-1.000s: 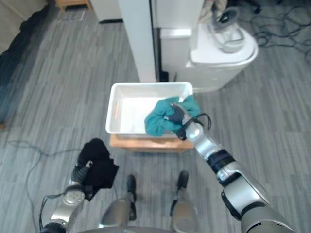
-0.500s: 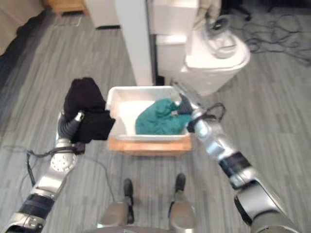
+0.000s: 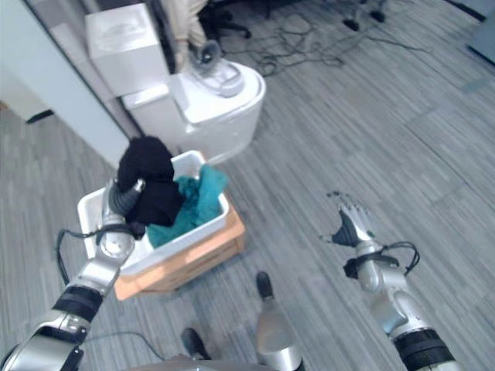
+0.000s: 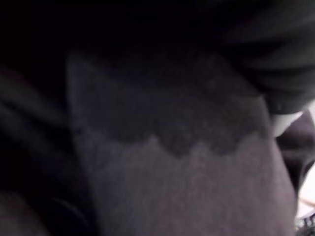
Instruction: Tidy up the quilt and then pick up the clothes from the bed and put them into the laundry hamper.
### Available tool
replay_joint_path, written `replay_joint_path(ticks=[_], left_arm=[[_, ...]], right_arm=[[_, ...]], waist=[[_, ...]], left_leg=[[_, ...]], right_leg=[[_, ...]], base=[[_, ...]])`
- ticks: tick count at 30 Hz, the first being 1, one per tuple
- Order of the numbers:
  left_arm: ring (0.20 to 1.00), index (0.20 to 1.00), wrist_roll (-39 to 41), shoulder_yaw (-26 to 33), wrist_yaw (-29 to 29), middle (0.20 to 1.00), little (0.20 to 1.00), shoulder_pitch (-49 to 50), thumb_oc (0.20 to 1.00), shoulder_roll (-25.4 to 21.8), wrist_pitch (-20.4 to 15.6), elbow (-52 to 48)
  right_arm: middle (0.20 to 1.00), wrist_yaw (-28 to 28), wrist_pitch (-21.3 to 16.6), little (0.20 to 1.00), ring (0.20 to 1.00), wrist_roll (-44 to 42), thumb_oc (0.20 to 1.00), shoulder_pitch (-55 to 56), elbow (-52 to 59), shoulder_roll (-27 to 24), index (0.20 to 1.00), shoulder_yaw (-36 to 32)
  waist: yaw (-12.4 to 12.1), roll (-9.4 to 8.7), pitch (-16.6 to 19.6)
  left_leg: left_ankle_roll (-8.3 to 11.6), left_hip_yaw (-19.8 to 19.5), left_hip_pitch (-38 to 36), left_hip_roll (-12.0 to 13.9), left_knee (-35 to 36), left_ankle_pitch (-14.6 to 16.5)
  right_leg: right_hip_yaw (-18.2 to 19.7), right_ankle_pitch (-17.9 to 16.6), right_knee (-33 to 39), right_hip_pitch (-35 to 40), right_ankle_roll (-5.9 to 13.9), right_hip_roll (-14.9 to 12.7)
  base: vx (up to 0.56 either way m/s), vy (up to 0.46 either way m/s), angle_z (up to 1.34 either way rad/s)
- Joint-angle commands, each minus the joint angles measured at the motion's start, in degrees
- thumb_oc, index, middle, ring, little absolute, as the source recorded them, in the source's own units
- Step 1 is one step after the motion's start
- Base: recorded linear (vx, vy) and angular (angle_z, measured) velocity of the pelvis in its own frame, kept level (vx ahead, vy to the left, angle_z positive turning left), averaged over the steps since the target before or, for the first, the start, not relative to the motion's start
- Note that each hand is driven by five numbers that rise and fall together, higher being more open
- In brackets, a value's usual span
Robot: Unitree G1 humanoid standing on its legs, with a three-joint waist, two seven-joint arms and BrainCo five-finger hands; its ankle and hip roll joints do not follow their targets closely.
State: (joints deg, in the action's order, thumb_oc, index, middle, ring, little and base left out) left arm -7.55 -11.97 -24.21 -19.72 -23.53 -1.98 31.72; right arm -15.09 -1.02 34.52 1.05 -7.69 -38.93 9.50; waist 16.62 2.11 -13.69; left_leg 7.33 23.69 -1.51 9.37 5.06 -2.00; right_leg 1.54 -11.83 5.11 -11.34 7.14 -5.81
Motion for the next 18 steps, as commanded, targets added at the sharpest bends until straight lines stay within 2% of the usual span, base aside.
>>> replay_joint_path(ticks=[1,4,5,7,9,10,11,12,15,18], left_arm=[[0.2,0.2,-1.94,-1.27,-3.59,0.2,0.2,-8.8,0.2,-2.88,-0.58,5.69],[0.2,0.2,-0.33,-1.86,-4.25,0.2,0.2,-11.65,0.2,-2.66,-0.12,12.33],[1.0,1.0,0.6,-1.12,-4.23,1.0,1.0,-11.3,1.0,-2.68,-0.11,12.37],[1.0,1.0,2.19,-1.09,-3.53,1.0,1.0,-11.41,1.0,-2.17,-0.57,13.16],[1.0,1.0,8.41,-0.02,-1.64,1.0,1.0,-10.07,1.0,-1.14,-2.35,12.93],[1.0,1.0,14.92,1.47,-0.3,1.0,1.0,-8.82,1.0,0.44,-2.91,12.25],[1.0,1.0,15.05,1.51,-0.25,1.0,1.0,-8.73,1.0,0.4,-2.89,12.19],[1.0,1.0,24.05,3.73,2.47,1.0,1.0,-6.75,1.0,2.19,-4.58,10.25],[1.0,1.0,28.34,5.3,4.76,1.0,1.0,-4.51,1.0,1.51,-6.89,7.69],[1.0,1.0,32.52,7.33,5.95,1.0,1.0,-1.51,1.0,1.12,-7.77,5.16]], right_arm=[[1.0,-2.76,-1.86,1.0,1.0,-3.81,1.0,-0.9,2.27,-0.1,1.0,-1.88],[1.0,-4.09,-1.48,1.0,1.0,-5.17,1.0,1.09,0.46,1.06,1.0,-2.43],[1.0,-4.16,-1.06,1.0,1.0,-5.5,1.0,2.25,-0.57,1.64,1.0,-2.92],[1.0,-4.38,-0.95,1.0,1.0,-6.19,1.0,2.56,-1.74,1.93,1.0,-3.01],[1.0,-4.25,0.02,1.0,1.0,-7.05,1.0,3.06,-6.55,2.96,1.0,-2.57],[1.0,-3.99,0.73,1.0,1.0,-6.98,1.0,3.14,-8.39,3.1,1.0,-2.28],[1.0,-4.04,0.7,1.0,1.0,-7.01,1.0,3.08,-8.48,3.05,1.0,-2.17],[1.0,-2.59,2.15,1.0,1.0,-6.68,1.0,2.71,-11.89,3.44,1.0,-1.28],[1.0,-1.12,3.02,1.0,1.0,-6.21,1.0,1.1,-17.59,3.76,1.0,0.31],[1.0,0.35,3.71,1.0,1.0,-9.22,1.0,-0.01,-24.81,5.12,1.0,1.0]], waist=[[1.34,-1.7,-0.59],[2.74,-2.02,-1.79],[3.05,-2.09,-2.15],[3.04,-2.1,-2.18],[2.85,-1.9,-2.04],[2.62,-1.83,-1.82],[2.68,-1.81,-1.83],[2.23,-1.43,-1.42],[1.24,-0.89,-0.11],[-0.37,-0.52,1.4]], left_leg=[[3.19,0.23,1.15,2.93,-0.06,0.41],[3.27,1.14,2.4,2.99,-0.06,0.27],[3.39,1.39,2.7,3.1,-0.06,0.17],[3.4,1.45,2.94,3.11,-0.06,0.05],[3.59,1.63,2.73,3.33,-0.06,-0.09],[3.65,1.72,2.33,3.41,-0.06,-0.05],[3.66,1.72,2.27,3.44,-0.06,-0.03],[3.68,1.6,1.23,3.56,-0.06,0.1],[3.81,1.23,-0.82,3.71,-0.06,0.4],[3.86,0.3,-2.93,3.62,-0.06,0.79]], right_leg=[[0.11,5.26,-0.56,-1.59,6.95,-3.71],[0.81,5.1,-0.78,-3.57,7.17,-3.25],[0.84,5.02,-0.81,-4.08,7.2,-3.2],[0.98,4.93,-0.79,-4.33,7.16,-3.11],[0.72,5.0,-0.79,-4.03,7.0,-3.13],[0.61,5.18,-0.76,-3.59,6.87,-3.18],[0.6,5.2,-0.76,-3.53,6.87,-3.16],[0.39,5.57,-0.77,-2.55,6.48,-3.15],[-0.09,6.21,-0.8,-0.08,5.99,-3.14],[-1.03,7.09,-0.71,3.35,5.55,-3.31]], base=[[-0.05,0.028,-0.34],[-0.03,0.019,-0.24],[-0.01,-0.006,-0.19],[0.01,-0.013,-0.09],[0.02,-0.008,-0.01],[0.04,-0.005,0.0],[0.06,0.004,0.01],[0.06,0.007,0.02],[0.09,-0.003,0.04],[0.09,-0.013,0.12]])
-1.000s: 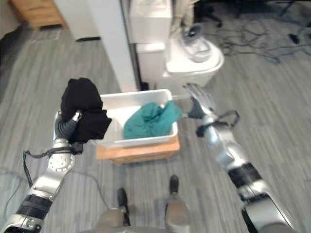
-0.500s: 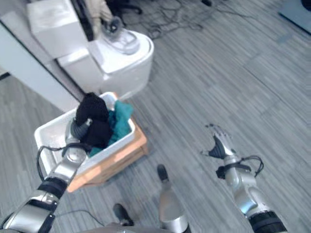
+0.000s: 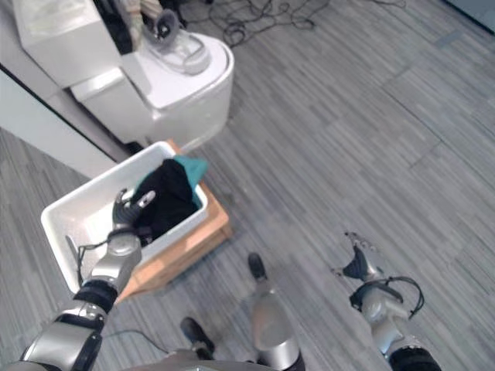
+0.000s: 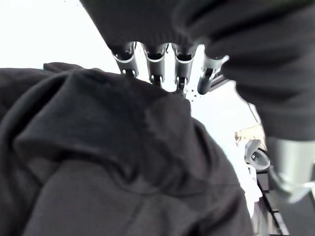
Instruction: Tidy up the quilt and then pick up the clothes from the bed and put them into the laundry hamper.
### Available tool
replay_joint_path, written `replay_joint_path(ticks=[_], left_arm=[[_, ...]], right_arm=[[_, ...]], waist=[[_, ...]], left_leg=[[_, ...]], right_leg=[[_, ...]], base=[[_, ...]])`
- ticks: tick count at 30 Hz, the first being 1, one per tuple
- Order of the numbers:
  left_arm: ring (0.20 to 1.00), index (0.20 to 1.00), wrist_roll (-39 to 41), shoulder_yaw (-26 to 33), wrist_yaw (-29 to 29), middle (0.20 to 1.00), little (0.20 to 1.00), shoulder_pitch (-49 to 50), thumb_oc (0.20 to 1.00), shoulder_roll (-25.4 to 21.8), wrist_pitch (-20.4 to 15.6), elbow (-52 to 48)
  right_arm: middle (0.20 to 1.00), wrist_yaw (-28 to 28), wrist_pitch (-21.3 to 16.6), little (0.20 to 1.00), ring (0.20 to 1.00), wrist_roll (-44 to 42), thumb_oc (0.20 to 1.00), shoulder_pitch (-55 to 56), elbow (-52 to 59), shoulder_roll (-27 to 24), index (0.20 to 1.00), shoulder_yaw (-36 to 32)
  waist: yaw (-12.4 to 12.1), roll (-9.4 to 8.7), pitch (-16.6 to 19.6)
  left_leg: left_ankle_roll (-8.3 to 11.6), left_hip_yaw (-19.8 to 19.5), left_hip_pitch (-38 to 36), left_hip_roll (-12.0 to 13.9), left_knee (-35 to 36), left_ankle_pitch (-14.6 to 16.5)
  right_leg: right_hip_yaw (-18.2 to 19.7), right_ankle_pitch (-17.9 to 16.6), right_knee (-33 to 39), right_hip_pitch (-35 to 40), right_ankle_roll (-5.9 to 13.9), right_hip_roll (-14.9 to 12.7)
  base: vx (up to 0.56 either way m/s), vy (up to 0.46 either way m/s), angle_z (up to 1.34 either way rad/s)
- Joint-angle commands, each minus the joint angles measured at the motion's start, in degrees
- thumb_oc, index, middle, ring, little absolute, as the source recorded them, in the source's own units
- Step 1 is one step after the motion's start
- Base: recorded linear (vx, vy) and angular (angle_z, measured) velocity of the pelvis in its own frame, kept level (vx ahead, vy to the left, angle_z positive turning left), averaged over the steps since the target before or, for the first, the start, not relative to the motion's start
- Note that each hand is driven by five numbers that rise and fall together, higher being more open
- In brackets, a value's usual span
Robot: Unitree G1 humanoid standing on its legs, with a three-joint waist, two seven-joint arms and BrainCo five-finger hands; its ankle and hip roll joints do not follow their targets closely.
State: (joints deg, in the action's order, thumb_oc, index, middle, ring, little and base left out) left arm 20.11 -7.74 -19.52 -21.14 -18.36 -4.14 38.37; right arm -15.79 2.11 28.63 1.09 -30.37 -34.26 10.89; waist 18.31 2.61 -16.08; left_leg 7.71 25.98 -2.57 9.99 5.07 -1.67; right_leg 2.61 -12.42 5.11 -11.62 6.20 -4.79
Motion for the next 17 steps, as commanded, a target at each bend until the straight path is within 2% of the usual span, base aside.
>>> replay_joint_path(ticks=[1,3,5,8,11,12,13,15,17], left_arm=[[1.0,1.0,5.67,3.83,1.7,1.0,1.0,0.88,1.0,-4.3,-5.97,-1.84],[1.0,1.0,6.19,4.6,2.07,1.0,1.0,1.9,1.0,-4.48,-6.35,-2.11],[1.0,1.0,8.39,7.3,3.87,1.0,1.0,6.39,1.0,-4.65,-7.03,-3.29],[1.0,1.0,6.54,8.33,4.93,1.0,1.0,10.04,1.0,-4.9,-6.41,-1.81],[1.0,1.0,4.58,9.15,5.63,1.0,1.0,14.02,1.0,-4.48,-5.5,3.63],[1.0,1.0,4.58,9.16,5.65,1.0,1.0,14.07,1.0,-4.5,-5.54,3.65],[1.0,1.0,3.83,10.06,5.93,1.0,1.0,16.3,1.0,-3.69,-4.49,8.93],[1.0,1.0,4.24,10.61,6.01,1.0,1.0,17.36,1.0,-3.1,-4.39,11.45],[1.0,1.0,4.41,12.38,7.02,1.0,1.0,20.3,1.0,-1.11,-2.61,19.5]], right_arm=[[1.0,1.65,0.45,1.0,1.0,-5.38,1.0,-0.32,-4.54,1.27,1.0,-0.39],[1.0,2.14,0.34,1.0,1.0,-7.39,1.0,-0.55,-7.31,2.23,1.0,-0.54],[1.0,3.29,0.59,1.0,1.0,-10.26,1.0,-1.75,-14.86,4.16,1.0,-0.46],[1.0,4.37,0.9,1.0,1.0,-9.51,1.0,-3.43,-22.04,5.62,1.0,1.27],[1.0,5.33,1.68,1.0,1.0,-7.35,1.0,-4.59,-29.31,7.3,1.0,3.03],[1.0,5.27,1.6,1.0,1.0,-7.35,1.0,-4.66,-29.48,7.36,1.0,3.09],[1.0,5.8,2.34,1.0,1.0,-7.01,1.0,-4.93,-33.07,8.58,1.0,3.11],[1.0,5.45,2.28,1.0,1.0,-7.46,1.0,-5.02,-33.98,9.01,1.0,2.7],[1.0,5.41,2.48,1.0,1.0,-8.98,1.0,-5.54,-35.73,10.75,1.0,2.11]], waist=[[-2.41,-0.98,4.25],[-2.83,-0.94,4.6],[-4.89,-0.89,5.48],[-6.82,-1.04,6.23],[-8.94,-1.36,6.76],[-8.86,-1.39,6.77],[-10.03,-1.56,7.28],[-10.28,-1.69,7.38],[-11.28,-1.96,7.74]], left_leg=[[3.55,-2.16,-2.43,3.02,-0.07,0.27],[3.51,-2.43,-3.09,2.99,-0.07,0.45],[3.44,-3.7,-4.49,3.04,-0.07,0.98],[3.42,-5.17,-4.52,2.94,-0.07,0.58],[3.29,-6.63,-4.73,2.88,-0.07,0.47],[3.29,-6.69,-4.75,2.87,-0.07,0.48],[3.2,-7.32,-5.0,2.82,-0.07,0.56],[3.15,-7.66,-5.13,2.77,-0.07,0.58],[2.92,-8.22,-5.31,2.69,-0.07,0.68]], right_leg=[[-2.26,7.56,-0.57,4.42,6.23,-4.26],[-2.47,7.81,-0.56,5.39,6.16,-4.24],[-3.69,8.84,-0.61,8.17,5.96,-4.52],[-4.91,8.96,-0.61,9.48,5.51,-4.65],[-6.34,9.48,-0.67,11.12,5.28,-4.99],[-6.4,9.51,-0.65,11.19,5.28,-5.0],[-7.18,9.86,-0.71,12.18,5.22,-5.27],[-7.57,10.03,-0.69,12.72,5.19,-5.35],[-8.12,10.23,-0.73,13.46,5.22,-5.66]], base=[[0.08,-0.005,0.24],[0.05,-0.015,0.28],[0.04,-0.031,0.17],[0.0,-0.032,0.38],[-0.02,-0.014,0.27],[0.01,-0.006,0.3],[0.01,-0.001,0.36],[0.0,0.005,0.29],[0.0,0.022,0.26]])
